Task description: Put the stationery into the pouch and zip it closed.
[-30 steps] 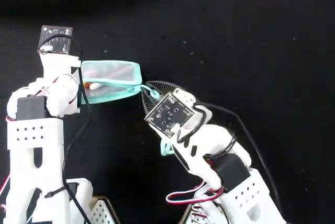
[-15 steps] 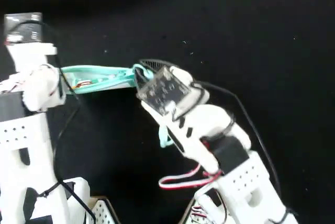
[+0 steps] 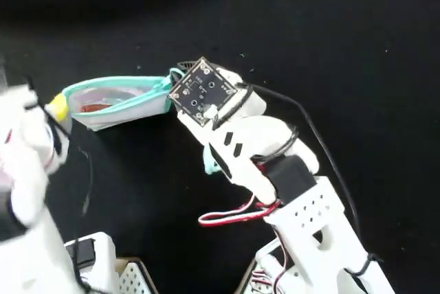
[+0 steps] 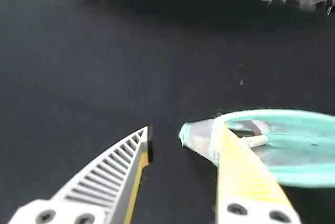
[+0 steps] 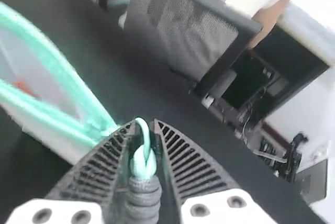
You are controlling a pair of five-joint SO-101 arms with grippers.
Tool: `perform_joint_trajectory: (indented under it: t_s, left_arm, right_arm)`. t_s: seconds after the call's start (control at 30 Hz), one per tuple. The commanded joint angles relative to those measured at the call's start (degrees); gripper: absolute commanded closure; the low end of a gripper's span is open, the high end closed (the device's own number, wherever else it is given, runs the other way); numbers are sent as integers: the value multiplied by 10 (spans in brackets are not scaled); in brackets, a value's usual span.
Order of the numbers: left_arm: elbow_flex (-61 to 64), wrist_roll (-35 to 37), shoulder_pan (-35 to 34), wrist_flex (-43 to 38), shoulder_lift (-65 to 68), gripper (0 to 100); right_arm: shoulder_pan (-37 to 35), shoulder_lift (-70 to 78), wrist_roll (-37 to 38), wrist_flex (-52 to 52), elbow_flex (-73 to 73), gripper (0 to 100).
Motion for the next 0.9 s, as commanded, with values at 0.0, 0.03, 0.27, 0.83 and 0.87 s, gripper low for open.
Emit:
perform_joint_trajectory:
  t_s: [0.0,0.03,0.27,0.83,0.87]
  left_arm:
    - [85,-1,41,-47,-72,788]
    - [114,-4,51,-65,-91,788]
    - [264,-37,123,-157,-221,788]
    - [524,-6,163,-422,-283,783]
    - [531,5,150,-437,-284,783]
  right_arm:
    - [12,1,4,-15,-66,987]
    - [13,1,4,-14,-76,987]
    - [14,2,4,-21,-62,987]
    - [-62,-22,4,18,-63,987]
    - [-78,-29,5,28,-67,987]
